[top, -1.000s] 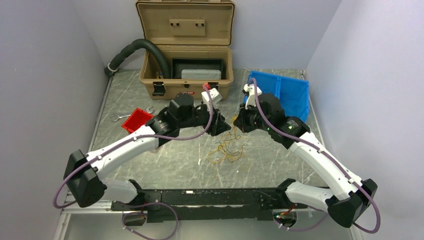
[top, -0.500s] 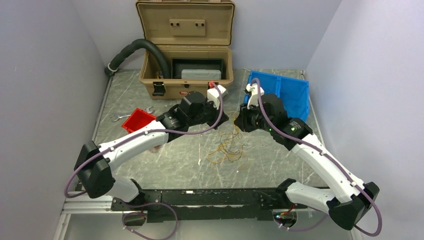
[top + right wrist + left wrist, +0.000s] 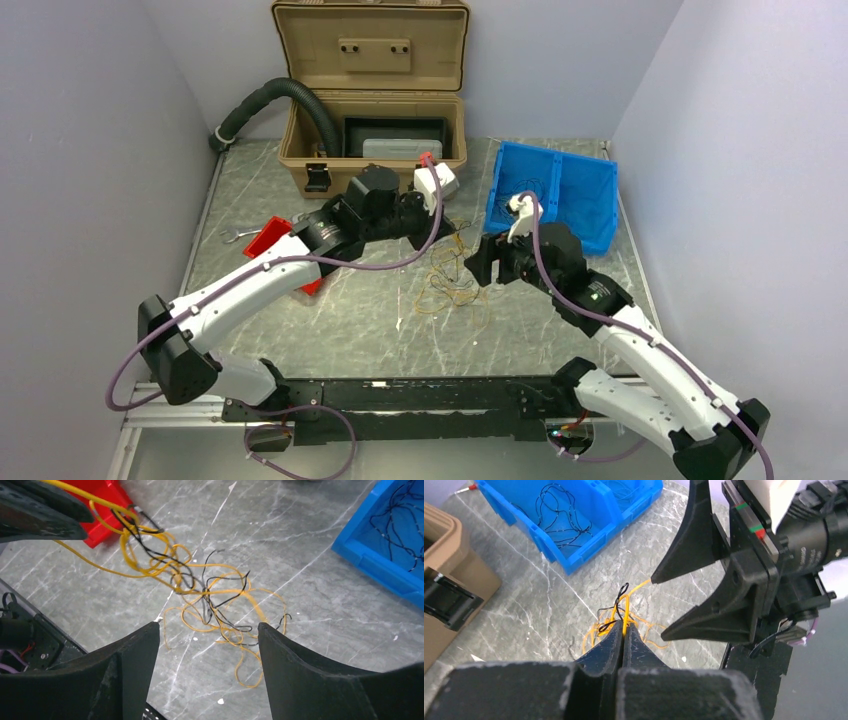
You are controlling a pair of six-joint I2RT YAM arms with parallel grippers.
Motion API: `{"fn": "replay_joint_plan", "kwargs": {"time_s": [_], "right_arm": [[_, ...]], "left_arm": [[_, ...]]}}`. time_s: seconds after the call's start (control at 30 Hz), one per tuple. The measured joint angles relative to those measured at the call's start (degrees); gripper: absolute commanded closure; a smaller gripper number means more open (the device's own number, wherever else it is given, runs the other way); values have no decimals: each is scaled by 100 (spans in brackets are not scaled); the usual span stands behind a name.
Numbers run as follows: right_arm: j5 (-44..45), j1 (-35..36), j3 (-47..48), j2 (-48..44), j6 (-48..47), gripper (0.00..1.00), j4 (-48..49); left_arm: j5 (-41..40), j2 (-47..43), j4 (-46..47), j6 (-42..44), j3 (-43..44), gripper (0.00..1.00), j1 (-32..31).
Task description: Untangle the cables
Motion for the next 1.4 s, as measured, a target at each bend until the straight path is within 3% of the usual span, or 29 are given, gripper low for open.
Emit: {"fn": "replay_joint_plan", "kwargs": {"time_s": [0.3, 0.6, 0.93, 1.3, 1.4], "right_arm": [[107, -15, -433, -382, -11, 27, 636], [-885, -37, -1038, -658, -79, 22, 1484], [-1231, -70, -1185, -1196, -153, 33, 2312], [-1893, -74, -925, -859, -640, 39, 2651], [-2050, -74, -925, -852, -693, 48, 2734]], "left_arm": [[295, -234, -542, 588, 85, 100, 0], [446, -407, -688, 776, 85, 100, 0], [656, -610, -695, 798, 85, 100, 0], [999, -612, -828, 798, 83, 100, 0], [1023, -612, -859, 798, 85, 100, 0]]}}
